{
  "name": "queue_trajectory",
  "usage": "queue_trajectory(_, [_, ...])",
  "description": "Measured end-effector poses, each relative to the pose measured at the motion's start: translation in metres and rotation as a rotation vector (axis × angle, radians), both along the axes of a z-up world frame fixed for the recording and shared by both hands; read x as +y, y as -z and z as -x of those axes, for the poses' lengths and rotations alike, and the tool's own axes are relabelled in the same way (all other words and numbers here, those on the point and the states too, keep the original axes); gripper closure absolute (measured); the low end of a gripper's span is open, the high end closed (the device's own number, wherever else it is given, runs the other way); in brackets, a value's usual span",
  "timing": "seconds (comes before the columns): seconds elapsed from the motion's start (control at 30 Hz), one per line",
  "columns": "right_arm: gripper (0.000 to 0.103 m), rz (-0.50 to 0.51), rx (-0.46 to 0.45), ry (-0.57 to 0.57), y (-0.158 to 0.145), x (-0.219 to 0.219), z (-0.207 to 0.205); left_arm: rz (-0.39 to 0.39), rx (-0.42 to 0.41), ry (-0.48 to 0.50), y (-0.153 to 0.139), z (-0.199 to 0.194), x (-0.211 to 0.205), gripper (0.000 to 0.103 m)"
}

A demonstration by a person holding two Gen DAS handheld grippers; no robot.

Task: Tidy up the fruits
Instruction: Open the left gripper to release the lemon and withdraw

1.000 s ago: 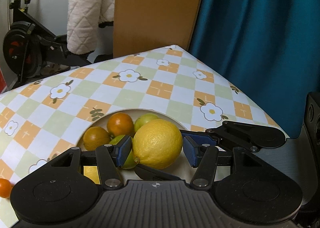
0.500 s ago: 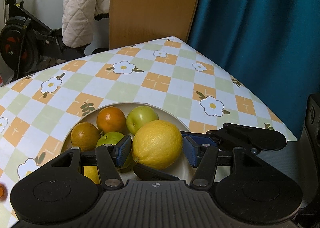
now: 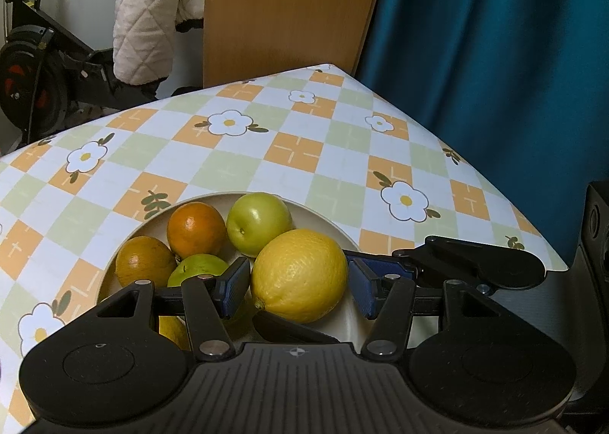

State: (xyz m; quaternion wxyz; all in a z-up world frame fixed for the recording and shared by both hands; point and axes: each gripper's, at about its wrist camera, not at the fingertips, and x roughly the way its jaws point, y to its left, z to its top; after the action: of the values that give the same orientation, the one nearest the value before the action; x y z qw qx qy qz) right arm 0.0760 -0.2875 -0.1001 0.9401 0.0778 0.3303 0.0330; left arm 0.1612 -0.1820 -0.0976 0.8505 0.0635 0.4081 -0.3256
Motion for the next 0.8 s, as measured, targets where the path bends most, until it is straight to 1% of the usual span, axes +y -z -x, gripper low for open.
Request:
queue_trajectory(0.4, [0.043, 0.010, 0.010, 0.004, 0.0027, -0.0009, -0.0020, 0.004, -0.006, 0.001, 0.0023, -0.0008, -0.0010, 0.044])
queue_trajectory(0.7, [0.043, 0.042, 0.002, 0.011, -0.0028, 0.0023, 0.0003, 0.001, -0.039, -0.007, -0.0034, 0.0041, 0.0014, 0.043])
queue_trajectory(0.8, [0.040, 0.052, -0.007, 0.015, -0.0056, 0.0034, 0.0008, 0.001, -0.050, -0.013, -0.0064, 0.0059, 0.0037, 0.043])
